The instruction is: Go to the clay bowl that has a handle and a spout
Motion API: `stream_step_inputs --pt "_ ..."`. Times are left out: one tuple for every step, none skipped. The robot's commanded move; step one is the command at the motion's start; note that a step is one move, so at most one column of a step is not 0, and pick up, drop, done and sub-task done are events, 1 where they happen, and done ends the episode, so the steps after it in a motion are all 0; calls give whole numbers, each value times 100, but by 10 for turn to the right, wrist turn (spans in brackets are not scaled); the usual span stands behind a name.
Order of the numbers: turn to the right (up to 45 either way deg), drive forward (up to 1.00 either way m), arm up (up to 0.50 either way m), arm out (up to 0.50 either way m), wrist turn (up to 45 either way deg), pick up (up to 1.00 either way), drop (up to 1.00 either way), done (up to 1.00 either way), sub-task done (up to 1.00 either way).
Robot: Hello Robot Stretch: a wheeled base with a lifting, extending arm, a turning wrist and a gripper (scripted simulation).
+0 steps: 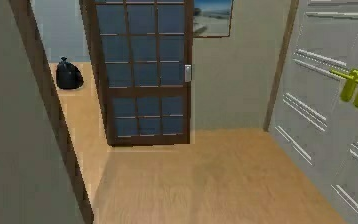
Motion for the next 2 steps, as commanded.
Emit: stream_step_inputs --pt "0 100 0 0 0 0 0 0 0" --pt "0 35 0 0 0 0 0 0 0"
